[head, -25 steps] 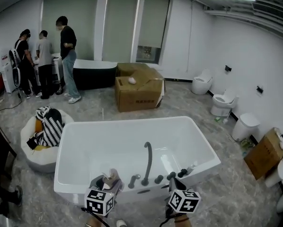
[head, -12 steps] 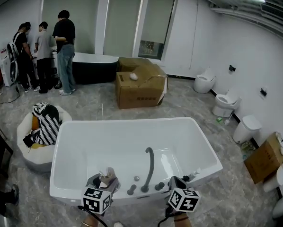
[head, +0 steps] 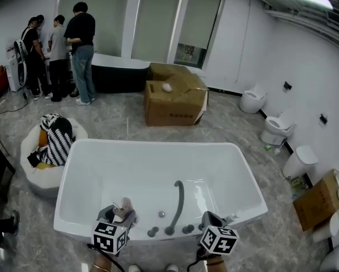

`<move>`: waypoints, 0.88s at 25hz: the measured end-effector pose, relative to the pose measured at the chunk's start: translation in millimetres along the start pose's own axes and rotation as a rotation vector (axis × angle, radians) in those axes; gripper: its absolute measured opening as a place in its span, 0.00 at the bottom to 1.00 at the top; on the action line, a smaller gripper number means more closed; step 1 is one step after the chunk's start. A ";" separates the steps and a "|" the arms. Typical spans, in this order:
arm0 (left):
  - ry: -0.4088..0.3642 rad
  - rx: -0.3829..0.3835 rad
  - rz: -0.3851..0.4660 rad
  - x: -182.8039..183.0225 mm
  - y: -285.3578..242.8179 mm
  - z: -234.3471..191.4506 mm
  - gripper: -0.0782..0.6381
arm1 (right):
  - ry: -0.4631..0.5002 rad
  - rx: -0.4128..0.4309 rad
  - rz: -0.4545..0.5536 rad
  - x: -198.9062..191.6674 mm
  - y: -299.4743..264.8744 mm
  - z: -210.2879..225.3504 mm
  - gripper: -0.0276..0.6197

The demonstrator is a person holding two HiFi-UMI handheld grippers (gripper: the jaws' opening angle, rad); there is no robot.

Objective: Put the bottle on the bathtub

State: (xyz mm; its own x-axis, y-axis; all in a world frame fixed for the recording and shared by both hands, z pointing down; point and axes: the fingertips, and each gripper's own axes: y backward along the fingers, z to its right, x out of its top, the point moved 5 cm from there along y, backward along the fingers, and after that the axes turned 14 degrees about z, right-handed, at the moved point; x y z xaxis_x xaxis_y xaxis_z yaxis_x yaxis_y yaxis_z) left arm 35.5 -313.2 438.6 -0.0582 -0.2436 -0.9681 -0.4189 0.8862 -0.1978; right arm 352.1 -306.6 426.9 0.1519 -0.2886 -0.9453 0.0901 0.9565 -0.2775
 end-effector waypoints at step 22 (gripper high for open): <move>0.073 0.376 0.033 -23.4 54.4 28.0 0.43 | 0.084 0.318 -0.119 -10.3 -52.6 -1.6 0.05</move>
State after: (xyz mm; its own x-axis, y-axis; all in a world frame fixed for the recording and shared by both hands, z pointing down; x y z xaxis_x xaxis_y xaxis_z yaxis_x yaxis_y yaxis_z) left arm 39.4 -248.3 446.3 -0.1364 -0.2282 -0.9640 -0.0547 0.9733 -0.2227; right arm 344.2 -353.9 450.9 0.0419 -0.3799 -0.9241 0.4068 0.8512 -0.3315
